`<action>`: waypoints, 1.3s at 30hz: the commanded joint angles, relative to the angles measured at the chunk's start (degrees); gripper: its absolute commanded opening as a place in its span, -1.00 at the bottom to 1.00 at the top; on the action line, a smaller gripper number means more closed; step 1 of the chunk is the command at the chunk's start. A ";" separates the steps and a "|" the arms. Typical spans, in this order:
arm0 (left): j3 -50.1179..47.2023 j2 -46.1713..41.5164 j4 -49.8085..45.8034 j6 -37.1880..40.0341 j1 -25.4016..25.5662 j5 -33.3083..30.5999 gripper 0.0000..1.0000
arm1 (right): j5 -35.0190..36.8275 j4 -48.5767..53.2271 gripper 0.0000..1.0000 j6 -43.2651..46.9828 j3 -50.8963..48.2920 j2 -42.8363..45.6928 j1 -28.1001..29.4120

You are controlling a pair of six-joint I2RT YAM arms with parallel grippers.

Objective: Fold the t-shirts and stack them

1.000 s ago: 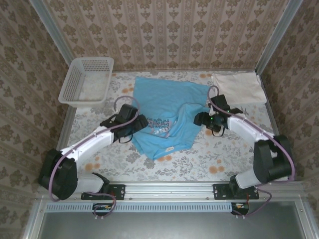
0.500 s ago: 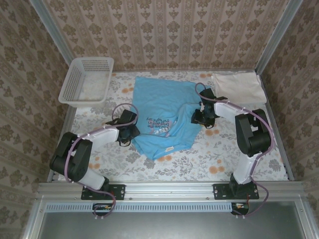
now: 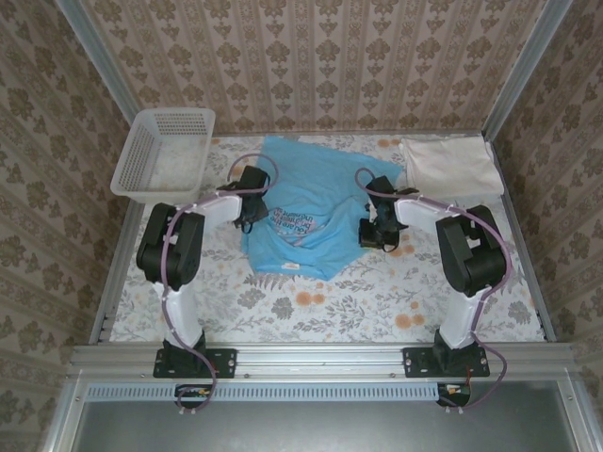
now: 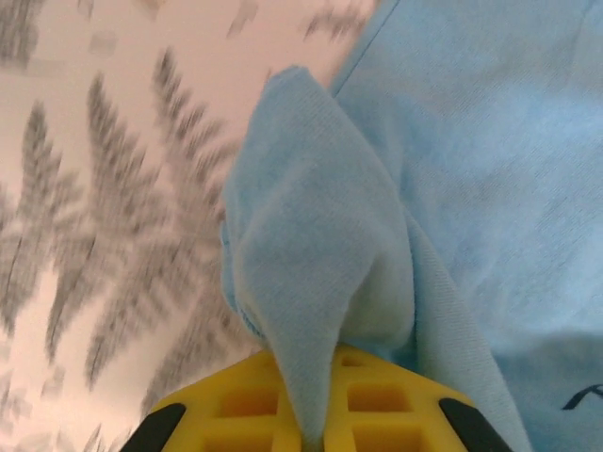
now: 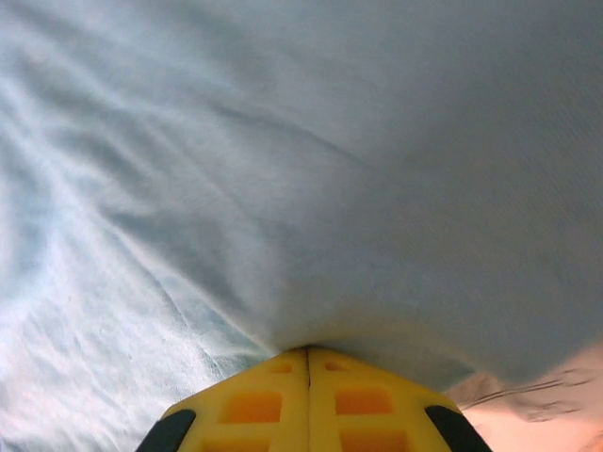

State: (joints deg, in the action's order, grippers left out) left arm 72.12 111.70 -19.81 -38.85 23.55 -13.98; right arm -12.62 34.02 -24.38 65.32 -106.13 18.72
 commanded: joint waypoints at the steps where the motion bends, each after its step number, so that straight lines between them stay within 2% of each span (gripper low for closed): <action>1: 8.08 3.72 -2.86 8.38 -0.68 -1.71 -0.84 | -2.70 0.83 -0.89 -2.76 -4.15 0.97 3.71; 5: 19.01 10.00 -4.58 13.25 -1.39 2.01 -0.80 | 0.40 -0.44 -0.93 -7.08 -6.22 4.31 9.31; 8: 27.51 15.06 -5.68 16.53 -1.42 7.92 -0.78 | -5.47 -7.49 -1.00 -14.78 -9.92 7.60 10.92; 12: 38.03 21.01 -7.54 19.61 -1.01 13.97 -0.75 | -5.18 -15.56 -1.00 -24.09 -12.42 7.35 18.06; 15: 46.39 24.96 -12.99 20.06 -0.61 12.35 -0.69 | -4.56 -27.19 -1.00 -34.19 -14.92 4.89 24.42; 20: 49.00 24.21 -16.48 17.11 -1.47 7.54 -0.60 | -1.29 -40.25 -0.98 -47.73 -13.23 -0.57 33.68; 25: 52.07 23.21 -20.71 17.80 -3.04 7.82 -0.50 | 2.02 -46.23 -0.97 -56.72 -7.57 -5.94 38.58; 28: 50.76 20.75 -20.91 17.66 -4.39 7.01 -0.44 | 3.54 -48.71 -0.96 -60.05 -3.63 -9.60 40.86; 30: 49.97 19.18 -20.71 17.53 -5.13 7.91 -0.37 | 4.18 -48.97 -0.84 -61.15 -1.41 -11.23 41.95; 32: 50.89 18.31 -22.07 17.94 -5.37 7.94 -0.21 | 3.20 -47.32 -0.70 -59.48 1.58 -11.93 42.19; 33: 51.39 17.82 -22.77 17.95 -5.42 7.89 -0.14 | 2.10 -46.42 -0.59 -57.98 2.93 -11.87 42.19; 34: 51.92 17.17 -23.51 18.11 -5.49 7.84 -0.04 | 1.58 -45.22 -0.40 -56.13 3.84 -11.11 42.06; 35: 51.94 16.09 -23.98 17.82 -5.36 7.74 0.10 | 1.89 -42.77 -0.18 -53.96 4.55 -9.88 41.93; 39: 48.27 9.30 -24.23 16.10 -5.12 6.44 0.45 | 6.49 -36.49 0.05 -45.06 2.04 -1.02 40.52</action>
State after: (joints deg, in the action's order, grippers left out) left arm 121.93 129.05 -41.85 -21.67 17.98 -6.00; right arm -10.26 -9.28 -76.09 68.36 -114.67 60.55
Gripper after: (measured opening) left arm 0.700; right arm 0.505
